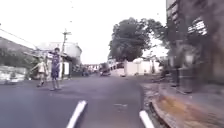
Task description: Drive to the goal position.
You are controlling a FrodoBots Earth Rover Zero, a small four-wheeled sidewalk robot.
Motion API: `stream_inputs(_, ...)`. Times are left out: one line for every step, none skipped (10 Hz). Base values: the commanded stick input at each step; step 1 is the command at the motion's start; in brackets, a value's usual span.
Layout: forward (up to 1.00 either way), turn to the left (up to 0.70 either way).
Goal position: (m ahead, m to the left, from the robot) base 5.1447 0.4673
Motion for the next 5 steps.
stream_inputs(1.00,-0.40)
stream_inputs(1.00,-0.40)
stream_inputs(1.00,-0.40)
stream_inputs(1.00,-0.40)
stream_inputs(1.00,-0.21)
